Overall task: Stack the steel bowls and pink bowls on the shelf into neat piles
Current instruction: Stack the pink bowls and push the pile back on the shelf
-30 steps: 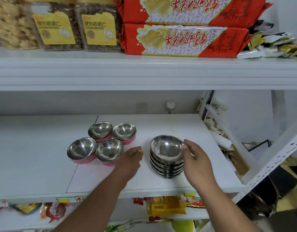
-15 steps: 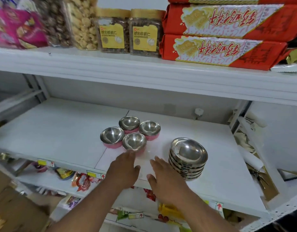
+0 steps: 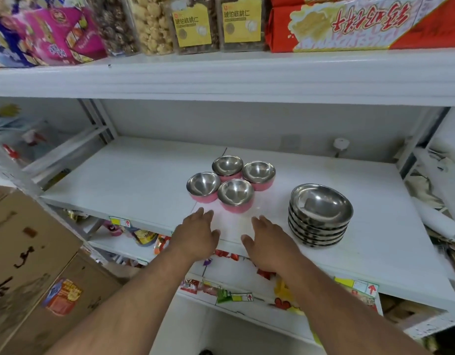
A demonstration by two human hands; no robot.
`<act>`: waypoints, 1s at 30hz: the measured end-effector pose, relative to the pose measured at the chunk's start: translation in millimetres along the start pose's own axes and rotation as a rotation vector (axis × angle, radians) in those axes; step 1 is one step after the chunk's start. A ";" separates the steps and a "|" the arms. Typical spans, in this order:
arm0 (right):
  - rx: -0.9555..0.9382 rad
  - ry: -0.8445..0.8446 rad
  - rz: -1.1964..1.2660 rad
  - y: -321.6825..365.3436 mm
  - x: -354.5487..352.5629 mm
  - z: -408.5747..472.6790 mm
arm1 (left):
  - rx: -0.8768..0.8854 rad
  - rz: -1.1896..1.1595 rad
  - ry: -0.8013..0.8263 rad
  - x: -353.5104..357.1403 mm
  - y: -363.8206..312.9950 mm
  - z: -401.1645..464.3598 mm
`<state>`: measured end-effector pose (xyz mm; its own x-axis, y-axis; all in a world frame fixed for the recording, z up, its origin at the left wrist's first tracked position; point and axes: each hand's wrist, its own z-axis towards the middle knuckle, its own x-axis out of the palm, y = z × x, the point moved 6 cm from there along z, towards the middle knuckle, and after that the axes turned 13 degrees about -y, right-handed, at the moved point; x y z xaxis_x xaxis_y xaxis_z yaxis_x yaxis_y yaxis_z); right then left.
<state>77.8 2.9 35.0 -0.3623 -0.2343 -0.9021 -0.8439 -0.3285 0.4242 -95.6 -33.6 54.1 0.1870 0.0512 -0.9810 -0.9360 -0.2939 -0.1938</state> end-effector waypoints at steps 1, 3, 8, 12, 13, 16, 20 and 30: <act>0.010 -0.009 -0.007 1.0 0.6 3.6 | 0.006 -0.007 -0.003 -0.7 4.6 3.3; 0.040 -0.031 -0.015 4.2 1.4 12.0 | 0.013 -0.022 -0.008 -0.7 15.9 12.4; 0.120 -0.084 -0.015 22.9 7.4 38.8 | 0.057 -0.055 -0.033 -5.4 50.8 47.8; 0.189 -0.153 -0.015 39.8 13.9 58.9 | 0.120 -0.090 -0.049 -8.0 81.0 82.3; 0.211 -0.172 -0.013 43.1 15.7 64.0 | 0.132 -0.105 -0.054 -7.3 88.3 90.2; 0.284 -0.228 -0.004 52.1 22.0 77.2 | 0.138 -0.143 -0.033 -2.9 108.4 112.3; 0.386 -0.295 0.027 62.7 26.2 82.2 | 0.158 -0.194 0.006 3.5 125.6 133.1; 0.580 -0.402 0.180 61.8 25.0 97.2 | -0.006 -0.571 0.057 10.0 138.9 173.7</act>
<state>-21.9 65.7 31.0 -0.5388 0.1522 -0.8286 -0.7910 0.2471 0.5597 -275.6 91.9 16.2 0.6785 0.1518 -0.7187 -0.6801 -0.2398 -0.6928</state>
